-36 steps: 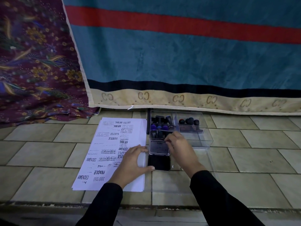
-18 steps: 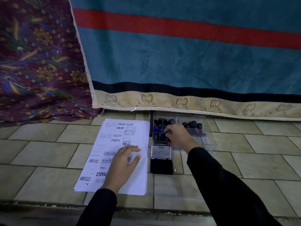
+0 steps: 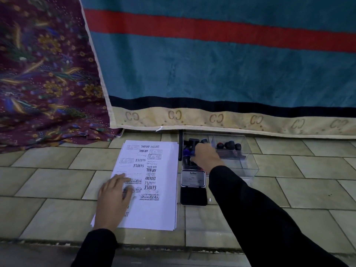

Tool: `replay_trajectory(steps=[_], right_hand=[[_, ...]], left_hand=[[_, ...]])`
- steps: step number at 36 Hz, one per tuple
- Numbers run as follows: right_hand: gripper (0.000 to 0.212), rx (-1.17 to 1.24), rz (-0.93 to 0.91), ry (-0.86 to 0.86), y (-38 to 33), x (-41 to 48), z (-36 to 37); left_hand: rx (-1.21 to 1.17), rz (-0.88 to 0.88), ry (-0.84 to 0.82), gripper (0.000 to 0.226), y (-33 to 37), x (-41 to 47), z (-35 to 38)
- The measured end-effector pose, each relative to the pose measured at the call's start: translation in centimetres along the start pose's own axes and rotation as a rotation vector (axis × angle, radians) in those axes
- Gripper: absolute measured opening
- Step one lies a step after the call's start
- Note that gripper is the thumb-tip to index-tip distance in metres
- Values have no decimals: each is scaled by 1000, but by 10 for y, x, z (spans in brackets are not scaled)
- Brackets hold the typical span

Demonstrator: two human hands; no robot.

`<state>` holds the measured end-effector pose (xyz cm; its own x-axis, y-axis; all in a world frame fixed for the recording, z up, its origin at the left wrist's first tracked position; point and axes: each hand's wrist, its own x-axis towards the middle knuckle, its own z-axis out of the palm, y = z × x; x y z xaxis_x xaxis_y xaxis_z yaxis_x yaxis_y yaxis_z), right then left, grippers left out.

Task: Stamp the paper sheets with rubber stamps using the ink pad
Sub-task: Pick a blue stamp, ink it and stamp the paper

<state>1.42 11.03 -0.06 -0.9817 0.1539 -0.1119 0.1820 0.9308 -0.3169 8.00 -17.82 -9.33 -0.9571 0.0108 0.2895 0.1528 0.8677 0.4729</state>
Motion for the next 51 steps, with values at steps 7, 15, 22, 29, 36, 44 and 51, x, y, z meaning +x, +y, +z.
replay_trajectory(steps=[7,15,22,29,36,44,51], right_hand=[[28,181,128,6,0,4,3],[28,436,175,-7,9,12,0],[23,618,-30,77,14,-12,-16],[18,569,-198,252,15,-69,-17],[25,594,-302,243,23,-109,19],[26,526,-365,262,27,-119,41],[23,541,-363,286,28,-124,42]], left_hand=[[-40,-23,10,18,3,0,-2],[-53,-4,7,24,-1,1,-1],[-58,-22,-8,23,-3,0,-2],[-42,-41,-28,17,2,2,-4],[9,-15,-27,19,0,4,-2],[-2,-9,-10,36,-1,0,-2],[117,-38,26,21,8,0,2]])
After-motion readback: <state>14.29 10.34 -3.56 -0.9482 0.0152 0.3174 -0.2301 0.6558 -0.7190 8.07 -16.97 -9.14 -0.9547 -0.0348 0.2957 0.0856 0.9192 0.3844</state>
